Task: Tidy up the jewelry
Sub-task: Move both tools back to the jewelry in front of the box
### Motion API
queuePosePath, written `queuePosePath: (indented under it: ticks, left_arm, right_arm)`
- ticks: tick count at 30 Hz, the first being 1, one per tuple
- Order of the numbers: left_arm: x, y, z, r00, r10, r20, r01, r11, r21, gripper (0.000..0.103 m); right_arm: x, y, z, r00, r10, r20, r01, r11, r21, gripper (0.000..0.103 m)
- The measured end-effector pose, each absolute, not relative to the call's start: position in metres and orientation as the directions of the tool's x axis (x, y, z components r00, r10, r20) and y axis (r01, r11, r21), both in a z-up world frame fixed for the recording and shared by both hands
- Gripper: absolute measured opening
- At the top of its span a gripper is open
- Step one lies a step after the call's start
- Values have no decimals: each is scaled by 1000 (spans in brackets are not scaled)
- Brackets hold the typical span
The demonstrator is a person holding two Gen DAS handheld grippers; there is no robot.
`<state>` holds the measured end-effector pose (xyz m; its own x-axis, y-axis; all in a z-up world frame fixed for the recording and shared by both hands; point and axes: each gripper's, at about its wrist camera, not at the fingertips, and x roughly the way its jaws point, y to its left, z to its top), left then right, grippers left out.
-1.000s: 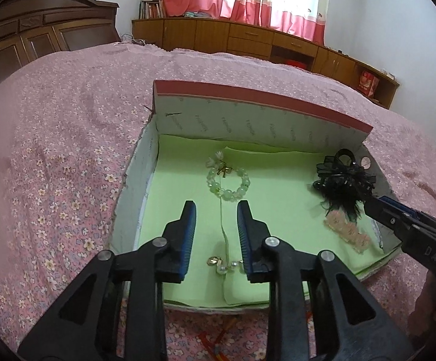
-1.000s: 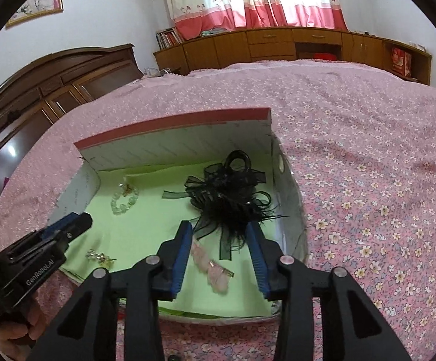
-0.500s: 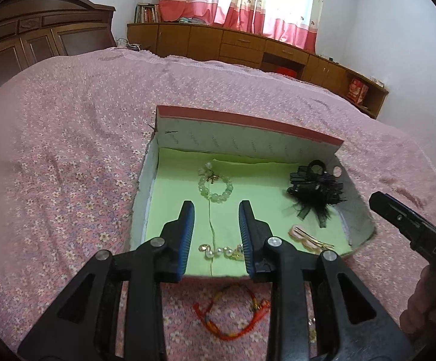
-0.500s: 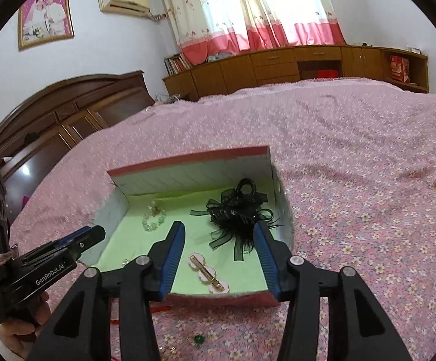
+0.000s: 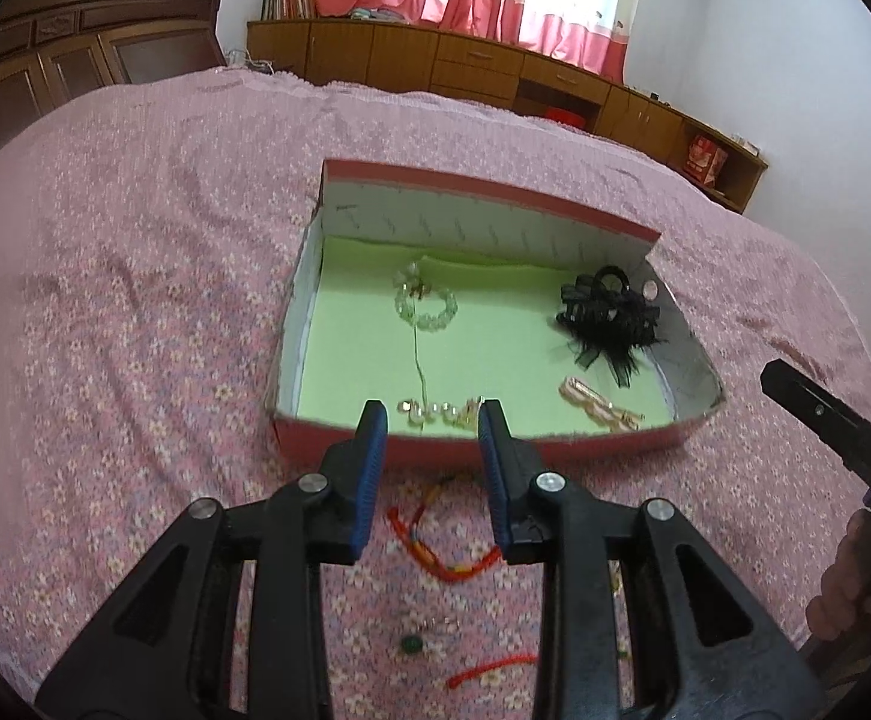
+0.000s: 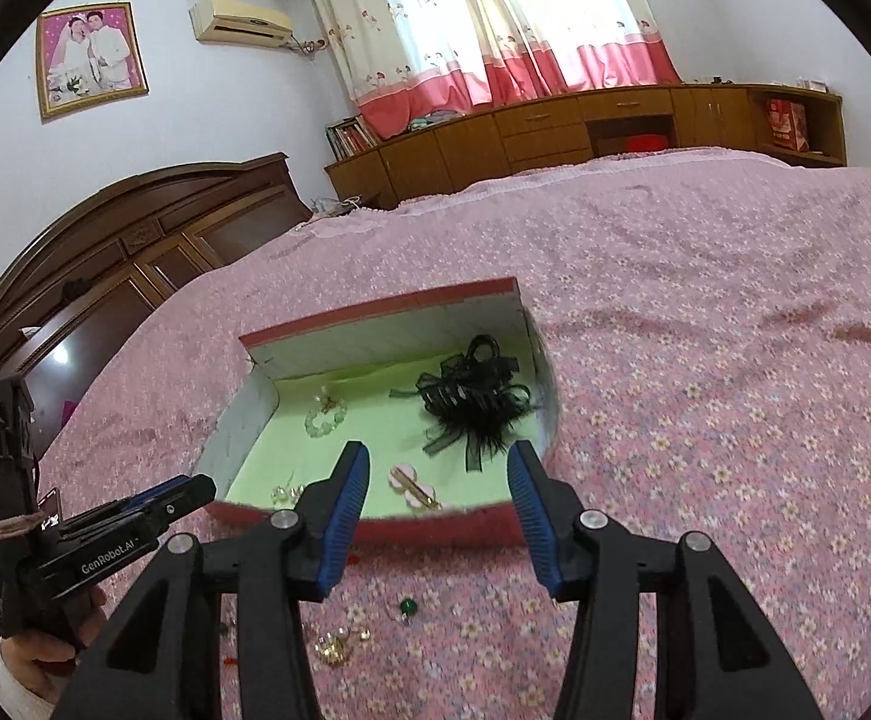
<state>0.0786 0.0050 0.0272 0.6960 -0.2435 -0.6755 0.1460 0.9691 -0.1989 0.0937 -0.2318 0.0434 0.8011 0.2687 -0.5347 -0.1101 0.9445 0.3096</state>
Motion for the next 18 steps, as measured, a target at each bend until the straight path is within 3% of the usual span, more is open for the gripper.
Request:
queuePosePath:
  ticks: [18]
  left_arm:
    - [70, 1, -17, 581, -254, -773, 126, 967, -224, 22]
  right_arm:
    - [75, -236, 11, 753, 250, -609, -71, 951, 302, 51]
